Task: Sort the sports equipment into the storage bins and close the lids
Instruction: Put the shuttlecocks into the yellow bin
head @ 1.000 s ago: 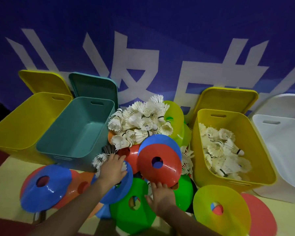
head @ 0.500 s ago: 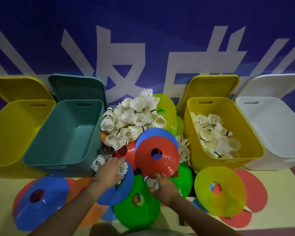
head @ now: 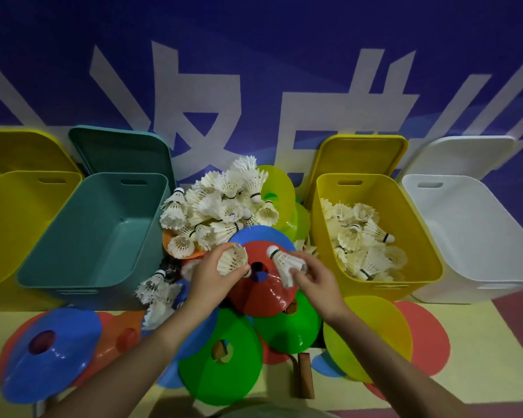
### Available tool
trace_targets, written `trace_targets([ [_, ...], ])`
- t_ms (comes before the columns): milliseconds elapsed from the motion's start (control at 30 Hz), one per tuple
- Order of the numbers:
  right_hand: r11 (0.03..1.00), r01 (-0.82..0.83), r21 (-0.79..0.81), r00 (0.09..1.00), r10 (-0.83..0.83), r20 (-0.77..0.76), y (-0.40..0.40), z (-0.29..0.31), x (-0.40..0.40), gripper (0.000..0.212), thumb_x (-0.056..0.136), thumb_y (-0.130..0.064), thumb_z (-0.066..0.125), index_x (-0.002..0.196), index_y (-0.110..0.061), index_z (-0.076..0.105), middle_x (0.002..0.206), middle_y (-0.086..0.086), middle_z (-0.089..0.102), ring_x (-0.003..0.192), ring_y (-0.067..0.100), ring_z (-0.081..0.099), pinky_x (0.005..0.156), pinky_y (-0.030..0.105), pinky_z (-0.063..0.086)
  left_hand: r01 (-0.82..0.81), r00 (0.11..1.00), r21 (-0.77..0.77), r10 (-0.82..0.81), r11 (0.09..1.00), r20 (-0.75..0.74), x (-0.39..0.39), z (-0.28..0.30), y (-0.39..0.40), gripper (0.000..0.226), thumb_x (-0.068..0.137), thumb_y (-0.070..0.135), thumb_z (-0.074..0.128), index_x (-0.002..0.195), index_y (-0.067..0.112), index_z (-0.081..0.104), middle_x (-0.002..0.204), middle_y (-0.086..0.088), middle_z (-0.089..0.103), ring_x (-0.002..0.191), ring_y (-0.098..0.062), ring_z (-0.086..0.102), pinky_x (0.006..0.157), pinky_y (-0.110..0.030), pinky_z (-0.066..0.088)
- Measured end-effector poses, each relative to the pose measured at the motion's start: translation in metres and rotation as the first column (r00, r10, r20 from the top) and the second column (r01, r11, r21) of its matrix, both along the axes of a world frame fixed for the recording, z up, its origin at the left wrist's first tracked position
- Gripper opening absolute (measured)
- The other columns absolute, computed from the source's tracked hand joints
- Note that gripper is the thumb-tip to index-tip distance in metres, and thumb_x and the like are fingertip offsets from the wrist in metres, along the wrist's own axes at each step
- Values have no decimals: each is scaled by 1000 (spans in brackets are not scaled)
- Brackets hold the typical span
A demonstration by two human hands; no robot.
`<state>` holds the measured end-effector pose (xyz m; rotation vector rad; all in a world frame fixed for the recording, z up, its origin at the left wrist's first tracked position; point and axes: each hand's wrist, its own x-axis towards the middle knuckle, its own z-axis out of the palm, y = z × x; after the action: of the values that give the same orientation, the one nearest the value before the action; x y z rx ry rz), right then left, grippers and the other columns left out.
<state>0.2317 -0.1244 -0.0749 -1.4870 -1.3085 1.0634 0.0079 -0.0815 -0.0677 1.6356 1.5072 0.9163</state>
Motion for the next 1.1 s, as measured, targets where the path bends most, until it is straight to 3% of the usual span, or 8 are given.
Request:
trace_targets([
  [200, 960, 269, 83, 957, -276, 92, 29, 17, 88, 26, 94, -29, 55, 120, -24, 58, 109, 1, 63, 97, 16, 59, 73, 25, 45, 16, 982, -48, -7, 999, 191, 78, 13, 8, 40, 75, 39, 76, 111, 32, 61, 104, 16, 65, 97, 1, 60, 80, -20, 49],
  [367, 883, 469, -10, 867, -458, 197, 59, -3, 171, 51, 94, -46, 49, 134, -15, 47, 133, 12, 54, 119, 29, 52, 99, 47, 44, 41, 976, -78, -23, 996, 217, 133, 19, 8, 45, 80, 28, 74, 119, 31, 54, 107, 26, 54, 98, 13, 51, 73, 0, 39],
  [533, 939, 341, -48, 869, -295, 398, 102, -19, 212, 54, 92, -43, 56, 136, -16, 44, 135, 14, 49, 121, 30, 49, 99, 45, 43, -42, 974, -98, 63, 994, 218, 170, 14, 9, 54, 81, 29, 73, 130, 24, 50, 128, 11, 51, 120, -4, 44, 94, -17, 37],
  [667, 980, 199, 4, 825, -170, 538, 142, -27, 218, 54, 91, -41, 57, 137, -15, 43, 135, 12, 46, 123, 28, 47, 100, 40, 40, -100, 964, -93, 120, 991, 236, 190, 17, 9, 53, 84, 24, 70, 132, 21, 49, 125, 12, 51, 110, 5, 46, 86, -6, 35],
  [733, 995, 102, 14, 788, -90, 609, 156, -30, 221, 56, 91, -40, 58, 139, -17, 41, 137, 9, 45, 124, 26, 46, 102, 41, 40, -134, 961, -89, 151, 987, 233, 198, 16, 12, 55, 85, 27, 69, 136, 22, 47, 133, 10, 49, 120, 0, 43, 98, -17, 35],
  [867, 956, -151, -250, 394, 291, 872, 171, -38, 233, 67, 88, -37, 60, 146, -26, 28, 153, 8, 27, 140, 28, 27, 114, 44, 27, -141, 969, -61, 150, 988, 197, 215, 20, 24, 53, 86, 32, 67, 135, 30, 47, 133, 9, 45, 122, -5, 41, 100, -24, 36],
  [900, 953, -150, -265, 363, 302, 882, 172, -39, 237, 70, 89, -40, 59, 148, -27, 24, 156, 8, 21, 143, 29, 20, 115, 46, 24, -121, 978, -57, 128, 991, 166, 221, 21, 29, 53, 86, 33, 67, 134, 32, 47, 131, 10, 43, 120, -3, 41, 97, -22, 35],
  [1100, 993, -99, 70, 578, 0, 816, 163, -24, 267, 74, 90, -61, 42, 149, -20, 24, 151, 11, 29, 140, 29, 25, 112, 43, 28, -123, 989, 11, 122, 992, 79, 263, 19, 62, 52, 85, 40, 66, 133, 30, 48, 134, 6, 47, 124, -10, 44, 100, -26, 37],
])
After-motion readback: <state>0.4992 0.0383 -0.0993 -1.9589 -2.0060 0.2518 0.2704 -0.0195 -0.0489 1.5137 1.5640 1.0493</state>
